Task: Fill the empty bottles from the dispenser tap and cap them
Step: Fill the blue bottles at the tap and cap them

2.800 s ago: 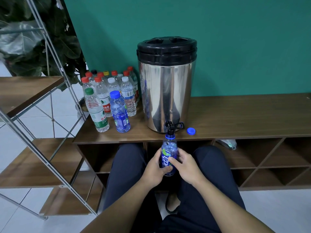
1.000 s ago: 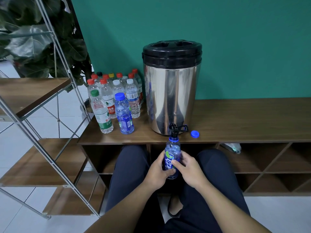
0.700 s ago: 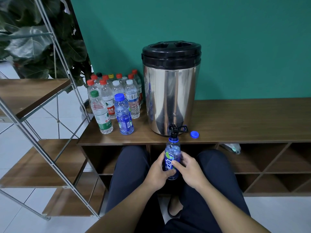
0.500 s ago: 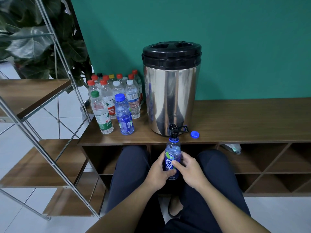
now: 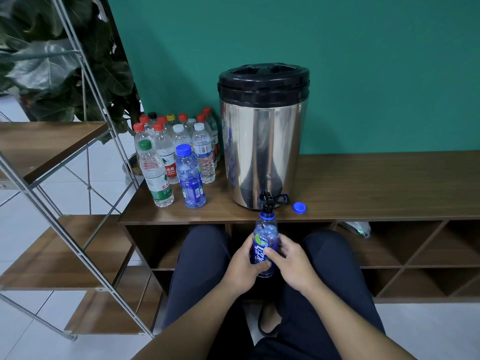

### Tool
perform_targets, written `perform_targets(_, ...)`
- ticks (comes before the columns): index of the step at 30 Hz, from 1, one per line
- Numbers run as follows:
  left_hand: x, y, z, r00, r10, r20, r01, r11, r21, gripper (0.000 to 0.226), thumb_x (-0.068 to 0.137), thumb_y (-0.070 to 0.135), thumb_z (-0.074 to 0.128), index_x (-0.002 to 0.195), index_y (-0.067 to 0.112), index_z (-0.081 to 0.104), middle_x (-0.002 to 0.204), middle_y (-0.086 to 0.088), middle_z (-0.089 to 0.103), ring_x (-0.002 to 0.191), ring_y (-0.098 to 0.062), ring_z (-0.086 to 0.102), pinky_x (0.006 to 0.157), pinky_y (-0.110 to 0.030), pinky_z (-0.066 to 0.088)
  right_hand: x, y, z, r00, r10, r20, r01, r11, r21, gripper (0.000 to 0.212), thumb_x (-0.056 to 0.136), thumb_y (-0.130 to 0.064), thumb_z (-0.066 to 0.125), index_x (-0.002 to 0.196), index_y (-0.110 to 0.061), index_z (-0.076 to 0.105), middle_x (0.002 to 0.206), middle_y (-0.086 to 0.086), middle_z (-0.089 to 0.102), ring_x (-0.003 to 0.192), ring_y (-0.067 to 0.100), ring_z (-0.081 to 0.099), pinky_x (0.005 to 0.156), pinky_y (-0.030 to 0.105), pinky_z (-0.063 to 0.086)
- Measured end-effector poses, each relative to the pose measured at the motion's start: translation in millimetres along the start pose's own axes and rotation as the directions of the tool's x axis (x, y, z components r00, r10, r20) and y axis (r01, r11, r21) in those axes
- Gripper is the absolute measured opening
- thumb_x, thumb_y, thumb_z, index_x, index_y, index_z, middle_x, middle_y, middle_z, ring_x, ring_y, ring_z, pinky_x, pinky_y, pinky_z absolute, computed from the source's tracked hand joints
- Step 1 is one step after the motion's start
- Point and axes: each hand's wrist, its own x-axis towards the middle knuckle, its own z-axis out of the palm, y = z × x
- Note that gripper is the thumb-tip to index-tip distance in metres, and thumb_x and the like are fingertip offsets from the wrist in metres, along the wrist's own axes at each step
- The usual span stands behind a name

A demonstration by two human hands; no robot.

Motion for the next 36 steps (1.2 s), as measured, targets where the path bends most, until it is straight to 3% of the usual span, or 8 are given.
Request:
perform_targets(8, -0.5, 0.6, 1.7, 1.000, 0.013, -0.004, -0.013, 1.000, 0.005, 0.083, 0.093, -0.010, 0.078, 0.162, 0.027, 0.050, 0.140, 0.008, 0.075, 0.131, -0.011, 0.070, 0.113, -0.030, 0.055, 0.7, -0.1, 0.8, 1.000, -0.016, 0.002, 0.016, 1.000, -0.011, 0.036, 0.105, -0.012, 0.077, 0.138, -0.025, 0.072, 0.128, -0.004, 0.081, 0.123, 0.017, 0.076, 0.113, 0.052, 0.057)
perform_targets(14, -0.6, 1.0, 3.0, 1.000, 0.005, -0.016, -0.005, 1.000, -0.004, 0.078, 0.093, -0.009, 0.078, 0.158, 0.027, 0.054, 0.137, 0.006, 0.076, 0.128, -0.014, 0.072, 0.115, -0.037, 0.056, 0.4, 0.4, 1.3, 1.000, -0.021, -0.010, 0.021, 1.000, -0.018, 0.034, 0.104, -0.010, 0.076, 0.134, -0.027, 0.073, 0.125, -0.004, 0.082, 0.119, 0.017, 0.078, 0.111, 0.050, 0.059)
perform_targets(36, -1.9, 2.6, 2.1, 1.000, -0.014, -0.010, 0.014, 1.000, 0.004, 0.078, 0.094, -0.005, 0.081, 0.158, 0.030, 0.054, 0.138, 0.009, 0.076, 0.130, -0.011, 0.071, 0.118, -0.042, 0.055, -2.4, -2.5, 0.4, 1.000, -0.029, -0.007, 0.029, 0.999, -0.026, 0.036, 0.105, -0.010, 0.075, 0.136, -0.027, 0.073, 0.126, -0.006, 0.082, 0.120, 0.015, 0.077, 0.111, 0.047, 0.059)
